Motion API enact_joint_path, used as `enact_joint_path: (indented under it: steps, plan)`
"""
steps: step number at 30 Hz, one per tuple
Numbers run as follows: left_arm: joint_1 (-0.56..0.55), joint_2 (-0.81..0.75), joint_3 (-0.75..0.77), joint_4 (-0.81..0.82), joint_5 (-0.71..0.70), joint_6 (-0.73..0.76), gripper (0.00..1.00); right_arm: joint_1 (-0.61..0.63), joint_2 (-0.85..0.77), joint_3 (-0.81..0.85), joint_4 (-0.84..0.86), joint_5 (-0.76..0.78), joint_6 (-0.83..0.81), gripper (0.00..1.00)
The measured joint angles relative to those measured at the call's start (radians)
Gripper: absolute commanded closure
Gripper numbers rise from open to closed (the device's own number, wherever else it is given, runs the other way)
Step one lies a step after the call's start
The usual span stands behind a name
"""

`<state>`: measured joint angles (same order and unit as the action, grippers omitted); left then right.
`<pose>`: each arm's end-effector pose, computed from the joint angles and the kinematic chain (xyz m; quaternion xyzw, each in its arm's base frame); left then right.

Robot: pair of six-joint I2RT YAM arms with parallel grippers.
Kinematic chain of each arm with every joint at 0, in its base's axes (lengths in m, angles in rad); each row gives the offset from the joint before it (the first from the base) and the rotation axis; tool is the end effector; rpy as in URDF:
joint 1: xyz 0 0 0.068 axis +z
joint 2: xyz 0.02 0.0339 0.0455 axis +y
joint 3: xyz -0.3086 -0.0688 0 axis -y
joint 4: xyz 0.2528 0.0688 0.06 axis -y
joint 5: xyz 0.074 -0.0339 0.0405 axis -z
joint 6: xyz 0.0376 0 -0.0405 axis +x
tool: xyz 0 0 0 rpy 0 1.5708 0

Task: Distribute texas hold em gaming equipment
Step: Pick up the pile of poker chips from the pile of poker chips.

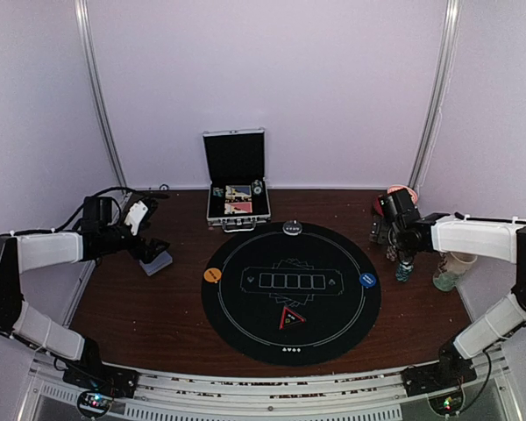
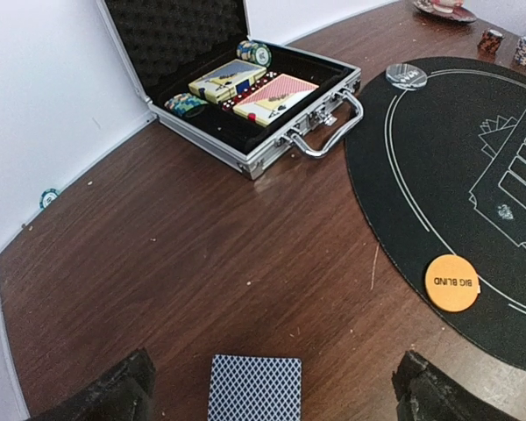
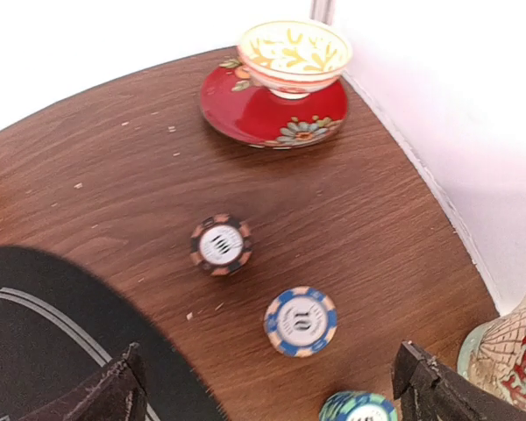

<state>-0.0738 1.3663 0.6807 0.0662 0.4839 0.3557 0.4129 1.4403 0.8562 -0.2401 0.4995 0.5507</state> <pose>0.2763 -0.0380 0.2398 0.2911 0.8199 -0.1484 0.4701 0.2788 0.1025 0.2516 0.1520 0.8939 -0.0402 0.4198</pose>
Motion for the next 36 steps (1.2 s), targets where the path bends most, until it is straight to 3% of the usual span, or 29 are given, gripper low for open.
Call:
enact_joint_path:
  steps: [11, 36]
  plan:
    - [0.0, 0.0, -0.006, 0.034, 0.038, -0.025, 0.02, -0.12, 0.19, 0.091, 0.003, -0.048, -0.005, 0.09]
    - [0.0, -0.002, -0.016, 0.06, 0.048, -0.034, 0.02, -0.176, 0.185, 0.021, 0.074, -0.16, -0.005, 0.28]
